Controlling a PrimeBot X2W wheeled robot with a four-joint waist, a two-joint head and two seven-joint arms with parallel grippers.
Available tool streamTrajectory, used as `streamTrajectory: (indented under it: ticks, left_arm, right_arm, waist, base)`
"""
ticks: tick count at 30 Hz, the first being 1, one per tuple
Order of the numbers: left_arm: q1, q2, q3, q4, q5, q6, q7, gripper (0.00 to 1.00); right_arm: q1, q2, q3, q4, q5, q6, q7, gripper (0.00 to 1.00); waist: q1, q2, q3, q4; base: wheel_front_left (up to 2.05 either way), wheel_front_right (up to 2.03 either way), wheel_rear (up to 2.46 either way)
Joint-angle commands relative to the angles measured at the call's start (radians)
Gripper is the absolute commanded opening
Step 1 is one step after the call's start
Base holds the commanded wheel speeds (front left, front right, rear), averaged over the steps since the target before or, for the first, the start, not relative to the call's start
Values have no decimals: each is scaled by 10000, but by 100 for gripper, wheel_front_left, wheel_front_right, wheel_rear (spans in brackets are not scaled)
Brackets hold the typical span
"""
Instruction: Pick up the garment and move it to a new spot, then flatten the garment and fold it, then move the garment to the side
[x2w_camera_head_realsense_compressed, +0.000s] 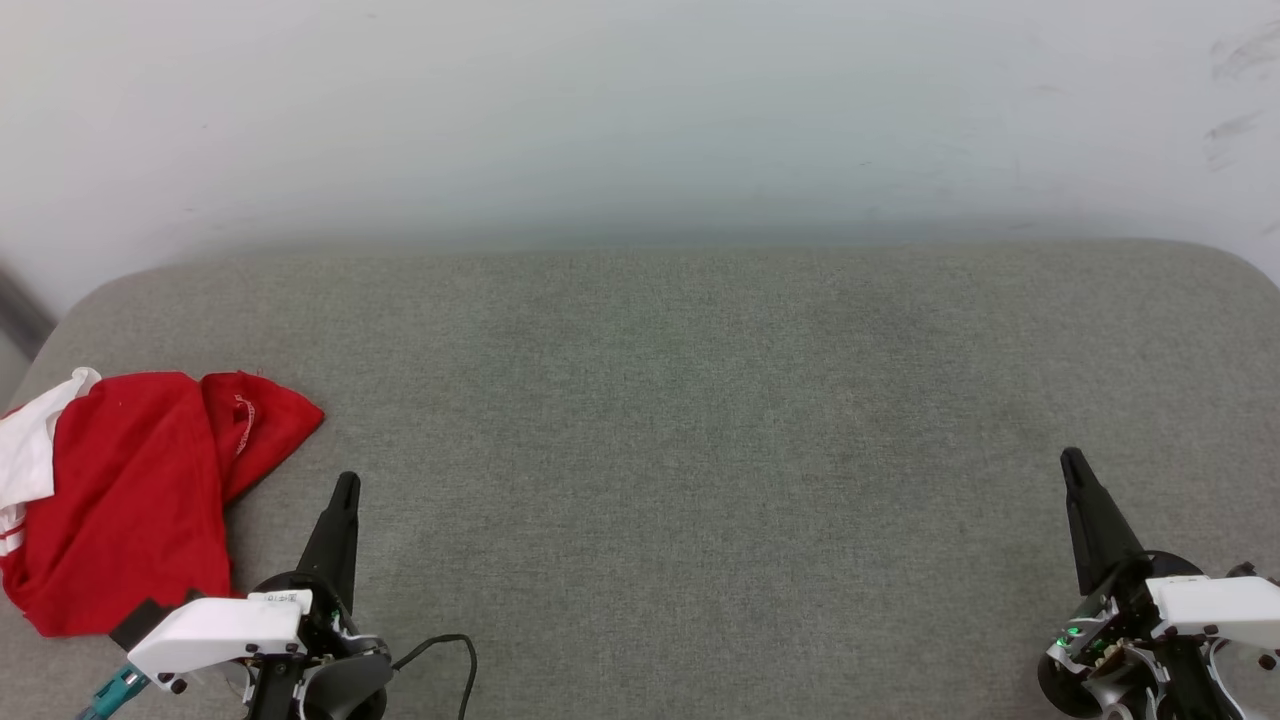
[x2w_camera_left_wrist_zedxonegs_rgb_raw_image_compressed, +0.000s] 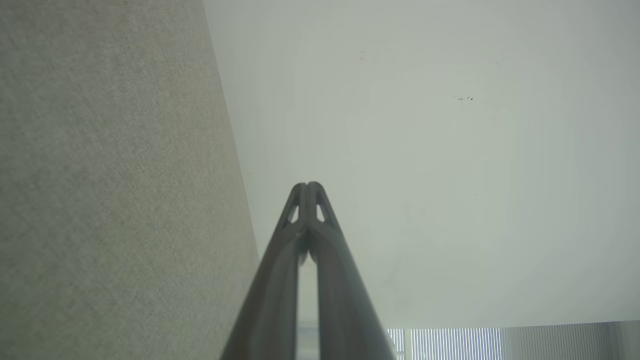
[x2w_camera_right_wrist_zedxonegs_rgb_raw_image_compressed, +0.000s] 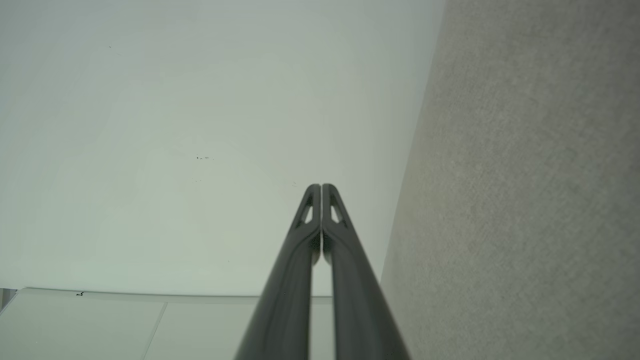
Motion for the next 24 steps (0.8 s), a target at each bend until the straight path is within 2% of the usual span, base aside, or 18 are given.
streamTrajectory:
  ticks: [1, 2, 3, 16, 24]
  left_arm:
    - [-52, -18, 17, -4, -16, -25, 16, 0]
    - [-52, -18, 17, -4, -16, -25, 16, 0]
    - [10, 0, -9, 29, 0, 2, -4, 100]
    - [-98, -13, -769, -58, 7, 5, -557, 100]
    - [-199, -9, -1069, -376, 851, 5, -924, 100]
  right_arm:
    - [-118, 30, 0, 14, -54, -2, 23, 0]
    - [-118, 30, 1, 14, -53, -3, 22, 0]
    - [15, 0, 0, 23, 3, 0, -4, 100]
    - [164, 3, 198, -169, -177, -3, -532, 100]
    - [138, -134, 449, -480, -815, -3, -914, 100]
  waist:
    - [0, 0, 0, 0]
    - [0, 0, 0, 0]
    - [0, 0, 0, 0]
    - [0, 0, 14, 5]
    - [0, 0, 20, 22]
  base:
    - [0, 0, 0]
    - [0, 0, 0]
    - [0, 0, 0]
    - [0, 0, 0]
    - [0, 0, 0]
